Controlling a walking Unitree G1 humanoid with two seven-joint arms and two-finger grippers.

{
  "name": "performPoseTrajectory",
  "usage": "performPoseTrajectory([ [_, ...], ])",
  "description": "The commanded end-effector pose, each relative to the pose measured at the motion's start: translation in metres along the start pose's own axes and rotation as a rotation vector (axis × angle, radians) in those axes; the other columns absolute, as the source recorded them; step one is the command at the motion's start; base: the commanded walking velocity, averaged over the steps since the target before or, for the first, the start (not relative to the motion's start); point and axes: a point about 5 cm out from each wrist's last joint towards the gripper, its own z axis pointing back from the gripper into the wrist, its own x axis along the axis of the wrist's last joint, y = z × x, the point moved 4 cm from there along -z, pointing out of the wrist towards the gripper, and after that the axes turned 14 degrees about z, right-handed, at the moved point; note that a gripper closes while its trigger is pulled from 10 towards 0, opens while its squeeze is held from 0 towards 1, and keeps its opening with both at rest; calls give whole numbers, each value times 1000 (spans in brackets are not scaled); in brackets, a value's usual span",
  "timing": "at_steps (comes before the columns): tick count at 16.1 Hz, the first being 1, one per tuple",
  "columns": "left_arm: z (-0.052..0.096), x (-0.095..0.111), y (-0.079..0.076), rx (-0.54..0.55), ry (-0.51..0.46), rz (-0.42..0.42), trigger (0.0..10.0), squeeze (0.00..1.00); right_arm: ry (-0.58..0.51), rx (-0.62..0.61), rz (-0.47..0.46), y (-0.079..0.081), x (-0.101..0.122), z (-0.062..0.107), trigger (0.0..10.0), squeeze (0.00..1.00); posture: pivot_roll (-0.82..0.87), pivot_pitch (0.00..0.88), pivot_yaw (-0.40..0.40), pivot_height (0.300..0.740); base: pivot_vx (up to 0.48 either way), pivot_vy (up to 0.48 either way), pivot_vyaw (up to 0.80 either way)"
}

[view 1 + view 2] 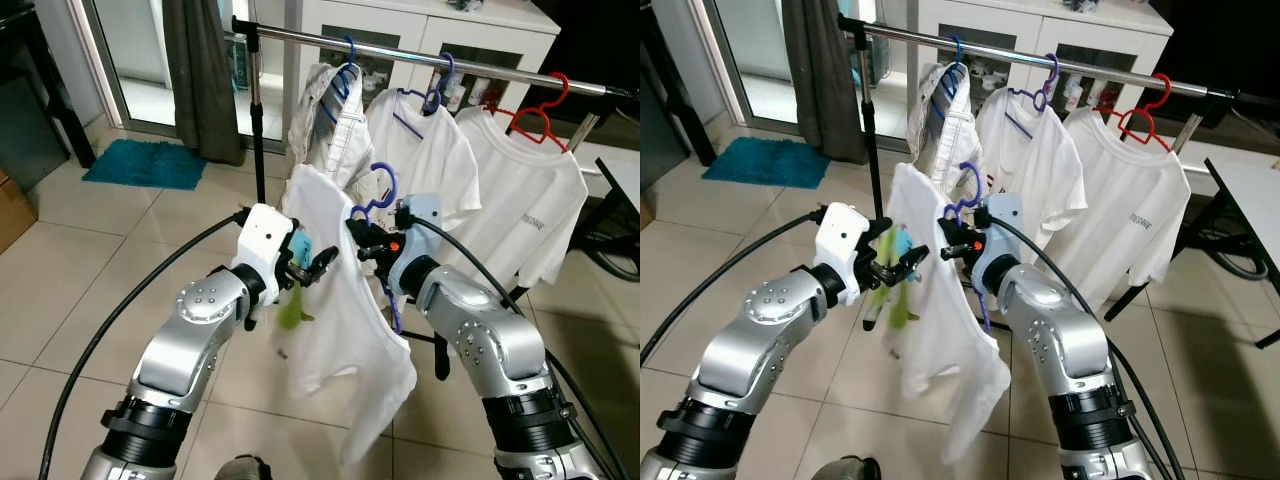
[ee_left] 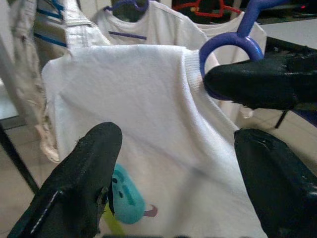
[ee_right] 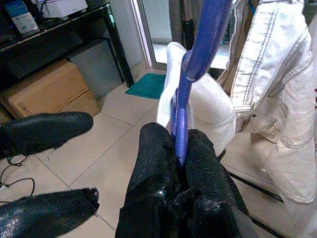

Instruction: Hang hanger

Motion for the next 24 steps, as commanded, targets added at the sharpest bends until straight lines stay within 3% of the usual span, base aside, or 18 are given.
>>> performPoseTrajectory([
  [1, -6, 9, -1, -27, -29, 17, 0, 0, -52, 10, -8, 0, 18, -1, 10000, 0, -71, 0, -58, 740, 0, 0, 0],
  [8, -24, 3, 11, -69, 4, 47, 0, 0, -102, 32, -51, 5, 34, 1, 10000, 0, -92, 0, -38, 740, 0, 0, 0],
  [18, -36, 8, 24, -98, -16, 62, 0, 0, -121, 61, -67, 12, 41, 6, 10000, 0, -102, 0, -33, 740, 0, 0, 0],
  [21, -35, 9, 22, -124, -27, 68, 0, 0, -117, 63, -69, 13, 41, 5, 10000, 0, -97, 0, -33, 740, 0, 0, 0],
  [24, -23, 9, 10, -220, -55, 101, 0, 0, -95, -7, -87, 2, 37, 3, 10000, 0, -92, 0, -37, 740, 0, 0, 0],
])
